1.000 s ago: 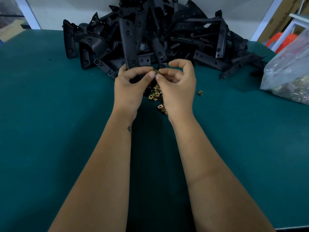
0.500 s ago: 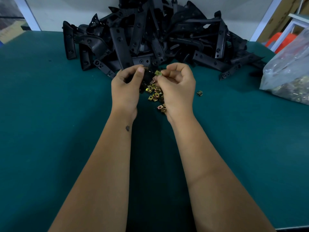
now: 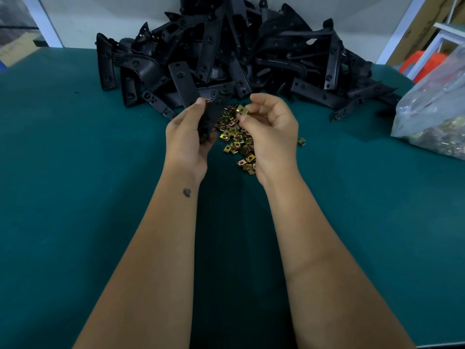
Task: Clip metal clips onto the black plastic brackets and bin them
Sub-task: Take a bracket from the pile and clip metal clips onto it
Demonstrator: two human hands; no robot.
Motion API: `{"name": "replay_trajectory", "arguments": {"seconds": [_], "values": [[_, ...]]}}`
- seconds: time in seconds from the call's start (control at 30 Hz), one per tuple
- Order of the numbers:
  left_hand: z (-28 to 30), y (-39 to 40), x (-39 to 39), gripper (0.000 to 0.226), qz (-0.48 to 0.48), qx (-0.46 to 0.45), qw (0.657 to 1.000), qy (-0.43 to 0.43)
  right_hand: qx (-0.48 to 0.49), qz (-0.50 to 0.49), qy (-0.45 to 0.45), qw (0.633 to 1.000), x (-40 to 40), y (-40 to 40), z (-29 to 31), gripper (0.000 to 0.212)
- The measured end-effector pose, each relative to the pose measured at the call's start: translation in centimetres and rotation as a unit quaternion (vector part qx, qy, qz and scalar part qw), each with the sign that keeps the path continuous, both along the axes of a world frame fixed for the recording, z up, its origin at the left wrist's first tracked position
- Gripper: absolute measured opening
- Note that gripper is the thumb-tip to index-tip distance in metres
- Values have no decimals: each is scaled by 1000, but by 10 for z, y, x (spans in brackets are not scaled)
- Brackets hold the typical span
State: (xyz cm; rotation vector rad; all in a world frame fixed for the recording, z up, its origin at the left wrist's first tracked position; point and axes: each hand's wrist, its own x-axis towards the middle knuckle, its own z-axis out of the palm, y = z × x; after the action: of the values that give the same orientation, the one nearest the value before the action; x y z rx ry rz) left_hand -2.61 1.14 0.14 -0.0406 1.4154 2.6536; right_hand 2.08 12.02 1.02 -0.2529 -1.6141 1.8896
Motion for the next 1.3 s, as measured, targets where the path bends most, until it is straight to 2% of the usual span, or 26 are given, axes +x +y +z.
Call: {"name": "replay_trajectory", "arguments": {"seconds": [0.43,0.67,0.87,1.3], "values": [[1,3,3,10,-9,-38,999,36,30,18,5,999,0,-4,-2,36],[2,4,4,9,-7,-30,999,43,42,6,2,999,0,-4,-2,35],[2,4,4,9,-8,-59,997,47,39,0,6,999,0,-3,-2,35],[1,7,5,10,-11,-83,995,58,-10,-9,3,1000,-1,-3,-3,30]]}}
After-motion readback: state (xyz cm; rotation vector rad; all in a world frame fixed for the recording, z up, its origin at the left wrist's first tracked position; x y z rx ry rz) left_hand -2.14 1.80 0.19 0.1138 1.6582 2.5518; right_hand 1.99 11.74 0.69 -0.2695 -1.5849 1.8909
